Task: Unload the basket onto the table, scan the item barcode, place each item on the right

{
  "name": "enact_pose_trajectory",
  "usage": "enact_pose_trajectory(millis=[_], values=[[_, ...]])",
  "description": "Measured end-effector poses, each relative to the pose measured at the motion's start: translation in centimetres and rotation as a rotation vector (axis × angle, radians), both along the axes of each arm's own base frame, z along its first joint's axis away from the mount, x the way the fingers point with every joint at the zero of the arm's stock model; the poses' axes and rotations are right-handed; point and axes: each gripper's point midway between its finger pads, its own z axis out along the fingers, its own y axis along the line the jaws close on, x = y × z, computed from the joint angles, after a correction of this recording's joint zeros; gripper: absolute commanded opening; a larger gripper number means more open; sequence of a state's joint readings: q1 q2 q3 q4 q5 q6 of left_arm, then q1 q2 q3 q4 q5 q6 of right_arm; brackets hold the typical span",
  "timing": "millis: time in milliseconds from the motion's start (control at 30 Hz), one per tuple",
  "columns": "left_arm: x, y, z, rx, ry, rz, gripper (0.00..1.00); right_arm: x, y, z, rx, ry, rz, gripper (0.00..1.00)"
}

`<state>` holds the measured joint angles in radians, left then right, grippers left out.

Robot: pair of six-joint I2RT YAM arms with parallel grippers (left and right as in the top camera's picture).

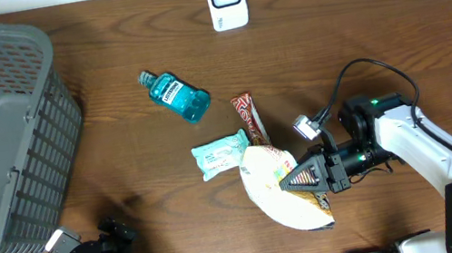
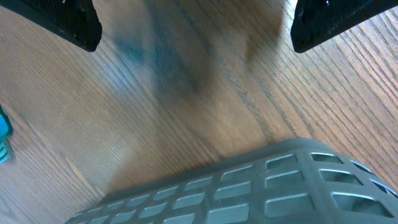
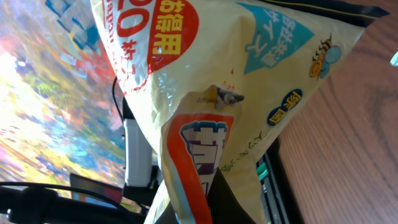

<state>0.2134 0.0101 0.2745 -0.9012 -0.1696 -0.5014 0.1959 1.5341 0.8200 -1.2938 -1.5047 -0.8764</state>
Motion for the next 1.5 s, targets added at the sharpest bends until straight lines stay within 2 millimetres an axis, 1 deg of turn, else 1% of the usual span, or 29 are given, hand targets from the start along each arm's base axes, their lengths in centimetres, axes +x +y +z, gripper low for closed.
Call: enact_pose_trajectory(millis=[167,367,433,467,533,633,767,933,1100,1200,1400,1500], values=[[0.0,0.0,0.0,0.000,0.000,0.000,0.98,0.5,0.1,-0.3,0.010,-0.057,0.000,0.01],[0.0,0.0,0.0,0.000,0.000,0.000,0.98,2.4,0.5,-1.0,0.017,-0.147,-0.008,0.01],[0.0,0.0,0.0,0.000,0.000,0.000,0.98,3.6,0.7,-1.6,-0.011,-0.164,-0.015,0.01],[0.0,0.0,0.0,0.000,0.000,0.000,0.98,4.4,0.8,-2.2,-0.049,-0.167,-0.025,0.01],[0.0,0.0,0.0,0.000,0.000,0.000,0.98,6.3,0.8,-3.7,-0.162,-0.121,-0.073,0.01],[0.0,0.0,0.0,0.000,0.000,0.000,0.98,9.3,0.4,-5.8,-0.331,-0.031,-0.200,0.01],[0.0,0.0,0.0,0.000,0.000,0.000,0.98,12.1,0.0,-6.5,-0.411,0.037,-0.341,0.01],[0.0,0.0,0.0,0.000,0.000,0.000,0.98,13.8,-0.9,-7.2,-0.493,0.125,-0.456,0.02],[0.0,0.0,0.0,0.000,0.000,0.000,0.98,15.4,-1.5,-6.3,-0.554,0.149,-0.525,0.01],[0.0,0.0,0.0,0.000,0.000,0.000,0.98,16.8,-2.4,-5.4,-0.624,0.144,-0.583,0.01],[0.0,0.0,0.0,0.000,0.000,0.000,0.98,20.3,-4.7,-2.2,-0.762,0.033,-0.727,0.01],[0.0,0.0,0.0,0.000,0.000,0.000,0.98,21.8,-5.4,-0.7,-0.788,-0.038,-0.775,0.01]])
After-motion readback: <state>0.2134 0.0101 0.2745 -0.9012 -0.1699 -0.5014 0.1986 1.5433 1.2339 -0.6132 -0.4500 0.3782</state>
